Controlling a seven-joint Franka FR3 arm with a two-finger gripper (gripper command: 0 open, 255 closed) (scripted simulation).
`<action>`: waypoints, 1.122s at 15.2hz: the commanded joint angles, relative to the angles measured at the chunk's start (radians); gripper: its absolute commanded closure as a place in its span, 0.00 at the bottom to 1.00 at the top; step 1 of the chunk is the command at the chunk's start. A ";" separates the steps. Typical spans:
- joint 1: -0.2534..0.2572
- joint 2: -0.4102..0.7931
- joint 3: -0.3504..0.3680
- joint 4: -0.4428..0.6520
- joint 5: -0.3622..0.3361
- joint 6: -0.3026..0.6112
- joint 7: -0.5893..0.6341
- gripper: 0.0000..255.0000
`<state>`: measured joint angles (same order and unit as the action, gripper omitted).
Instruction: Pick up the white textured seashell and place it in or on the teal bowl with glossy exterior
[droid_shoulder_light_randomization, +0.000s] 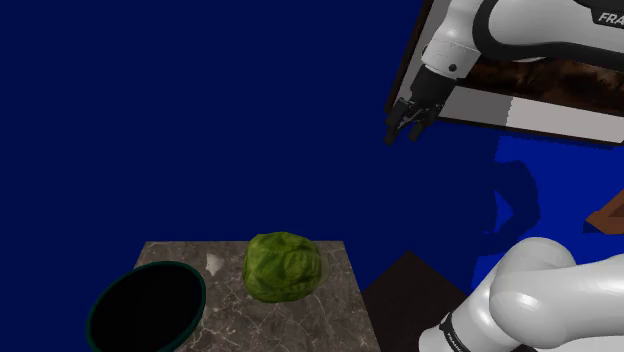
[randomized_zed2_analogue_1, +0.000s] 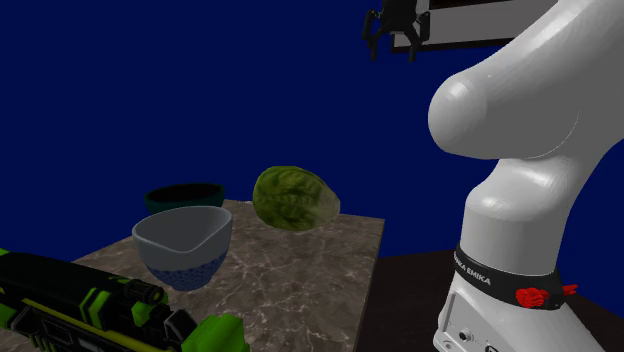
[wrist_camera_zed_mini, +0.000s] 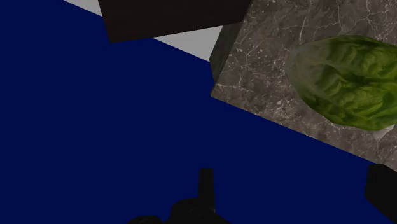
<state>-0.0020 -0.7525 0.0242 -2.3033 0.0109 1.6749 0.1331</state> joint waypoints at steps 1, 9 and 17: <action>0.000 0.000 0.000 0.000 0.000 0.000 0.000 0.00; 0.035 0.157 0.119 -0.055 0.054 0.180 0.128 0.00; 0.059 0.384 0.235 -0.032 0.070 0.352 0.260 0.00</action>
<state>0.0550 -0.4024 0.2451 -2.3393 0.0821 2.0007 0.3759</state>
